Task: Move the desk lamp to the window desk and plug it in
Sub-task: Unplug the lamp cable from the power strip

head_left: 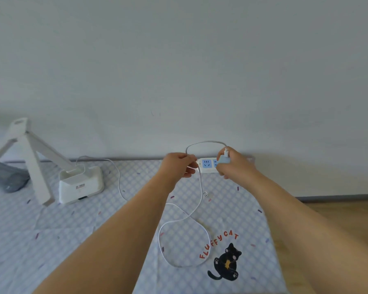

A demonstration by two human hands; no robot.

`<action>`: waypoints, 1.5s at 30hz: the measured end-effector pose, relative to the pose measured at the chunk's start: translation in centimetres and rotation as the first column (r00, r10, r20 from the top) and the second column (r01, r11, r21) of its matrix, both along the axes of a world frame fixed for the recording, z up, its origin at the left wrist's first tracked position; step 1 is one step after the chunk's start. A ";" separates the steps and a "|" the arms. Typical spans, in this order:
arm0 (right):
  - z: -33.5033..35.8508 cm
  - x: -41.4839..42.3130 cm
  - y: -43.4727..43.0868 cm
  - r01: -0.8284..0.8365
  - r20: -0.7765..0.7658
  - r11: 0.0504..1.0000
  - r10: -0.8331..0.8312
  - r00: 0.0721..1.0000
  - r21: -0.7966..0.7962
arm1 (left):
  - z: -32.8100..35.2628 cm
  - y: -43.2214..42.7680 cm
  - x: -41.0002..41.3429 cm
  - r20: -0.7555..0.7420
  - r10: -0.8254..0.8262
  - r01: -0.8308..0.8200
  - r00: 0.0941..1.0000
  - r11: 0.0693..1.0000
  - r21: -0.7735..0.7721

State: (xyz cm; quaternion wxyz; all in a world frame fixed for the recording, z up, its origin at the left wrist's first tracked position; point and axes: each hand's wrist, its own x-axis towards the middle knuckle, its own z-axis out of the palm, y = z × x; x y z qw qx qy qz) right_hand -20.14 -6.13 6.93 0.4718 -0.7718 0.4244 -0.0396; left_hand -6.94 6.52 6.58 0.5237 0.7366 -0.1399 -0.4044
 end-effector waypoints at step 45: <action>4.4 1.7 8.8 0.207 0.116 0.963 -0.229 0.967 0.172 | -2.0 11.9 -0.3 0.143 -0.618 0.551 0.773 0.765 0.332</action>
